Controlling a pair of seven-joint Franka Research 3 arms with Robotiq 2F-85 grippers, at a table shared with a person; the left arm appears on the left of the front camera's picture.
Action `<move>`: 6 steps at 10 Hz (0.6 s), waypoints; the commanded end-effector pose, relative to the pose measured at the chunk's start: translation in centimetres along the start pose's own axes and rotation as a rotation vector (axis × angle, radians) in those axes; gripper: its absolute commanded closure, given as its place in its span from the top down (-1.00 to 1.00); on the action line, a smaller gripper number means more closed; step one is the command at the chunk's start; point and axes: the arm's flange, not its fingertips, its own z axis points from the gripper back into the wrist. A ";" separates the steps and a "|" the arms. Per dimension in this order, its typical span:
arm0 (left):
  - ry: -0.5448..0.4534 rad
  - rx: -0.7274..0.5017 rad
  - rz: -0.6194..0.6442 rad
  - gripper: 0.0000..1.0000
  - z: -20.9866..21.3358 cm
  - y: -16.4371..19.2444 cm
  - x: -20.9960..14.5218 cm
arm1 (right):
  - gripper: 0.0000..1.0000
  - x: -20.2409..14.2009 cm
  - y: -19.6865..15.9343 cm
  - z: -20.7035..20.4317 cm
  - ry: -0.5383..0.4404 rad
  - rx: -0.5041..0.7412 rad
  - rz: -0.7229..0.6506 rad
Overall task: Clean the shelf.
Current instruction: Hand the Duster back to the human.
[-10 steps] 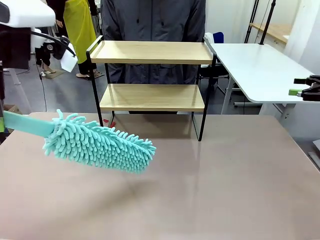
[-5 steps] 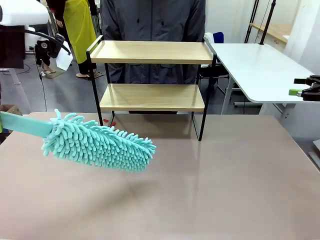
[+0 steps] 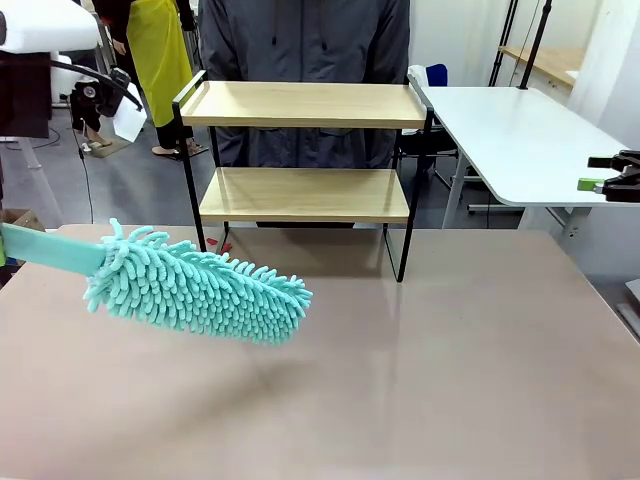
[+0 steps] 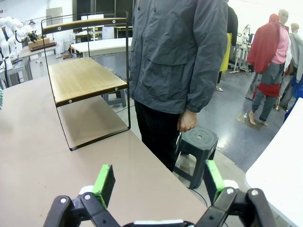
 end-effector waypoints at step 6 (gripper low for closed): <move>-0.283 0.022 -0.118 -0.74 -3.6 1.7 2.7 | 1.00 12.3 5.0 1.9 -0.056 0.289 -0.007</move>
